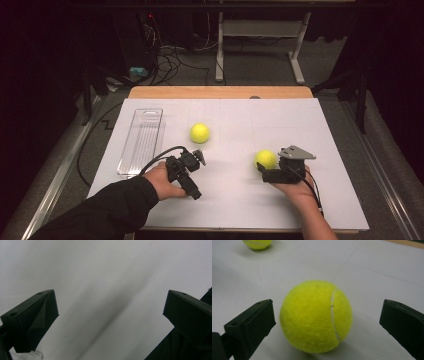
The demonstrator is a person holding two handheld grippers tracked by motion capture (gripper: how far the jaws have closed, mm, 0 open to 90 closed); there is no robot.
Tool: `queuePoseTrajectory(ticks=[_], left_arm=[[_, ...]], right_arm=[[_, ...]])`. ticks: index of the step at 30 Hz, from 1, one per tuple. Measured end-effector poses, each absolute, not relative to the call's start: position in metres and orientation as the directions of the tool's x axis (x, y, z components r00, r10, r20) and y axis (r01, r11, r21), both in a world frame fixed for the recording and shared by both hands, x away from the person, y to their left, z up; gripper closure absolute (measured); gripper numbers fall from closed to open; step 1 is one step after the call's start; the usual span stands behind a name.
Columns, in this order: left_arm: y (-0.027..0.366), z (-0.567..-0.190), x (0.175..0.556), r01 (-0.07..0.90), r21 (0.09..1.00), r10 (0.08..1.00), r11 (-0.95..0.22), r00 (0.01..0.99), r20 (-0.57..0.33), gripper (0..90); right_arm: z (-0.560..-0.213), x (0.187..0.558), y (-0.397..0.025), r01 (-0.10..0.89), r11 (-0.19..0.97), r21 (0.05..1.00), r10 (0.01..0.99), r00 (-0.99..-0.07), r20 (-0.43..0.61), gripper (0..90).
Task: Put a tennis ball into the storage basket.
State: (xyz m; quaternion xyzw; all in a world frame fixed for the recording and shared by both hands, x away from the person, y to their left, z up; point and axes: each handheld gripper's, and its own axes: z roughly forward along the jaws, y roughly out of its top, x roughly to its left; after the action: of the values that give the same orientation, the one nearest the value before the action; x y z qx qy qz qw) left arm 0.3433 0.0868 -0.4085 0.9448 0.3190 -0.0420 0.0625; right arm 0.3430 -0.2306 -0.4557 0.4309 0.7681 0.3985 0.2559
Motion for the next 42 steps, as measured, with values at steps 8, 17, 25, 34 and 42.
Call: queuePoseTrajectory(ticks=[8,17,25,34,42], left_arm=[[0.086,-0.409,0.343,0.607,0.091,0.596,-0.79,0.794,-0.123,0.6],[0.084,-0.408,0.342,0.607,0.09,0.597,-0.789,0.793,-0.121,0.5],[0.085,-0.405,0.342,0.609,0.094,0.598,-0.788,0.792,-0.123,0.6],[0.085,-0.4,0.341,0.607,0.108,0.596,-0.787,0.794,-0.121,0.6],[0.088,-0.393,0.342,0.608,0.115,0.596,-0.785,0.793,-0.123,0.6]], right_arm=[[-0.464,0.352,-0.226,0.513,0.34,0.788,0.859,-0.51,-0.039,10.0],[-0.467,0.354,-0.221,0.511,0.35,0.785,0.829,-0.56,-0.004,26.1],[-0.466,0.348,-0.223,0.475,0.322,0.819,0.837,-0.547,-0.011,27.0],[-0.454,0.332,-0.221,0.375,0.288,0.881,0.836,-0.547,-0.04,27.0],[-0.45,0.323,-0.197,0.335,0.296,0.895,0.805,-0.591,-0.045,27.0]])
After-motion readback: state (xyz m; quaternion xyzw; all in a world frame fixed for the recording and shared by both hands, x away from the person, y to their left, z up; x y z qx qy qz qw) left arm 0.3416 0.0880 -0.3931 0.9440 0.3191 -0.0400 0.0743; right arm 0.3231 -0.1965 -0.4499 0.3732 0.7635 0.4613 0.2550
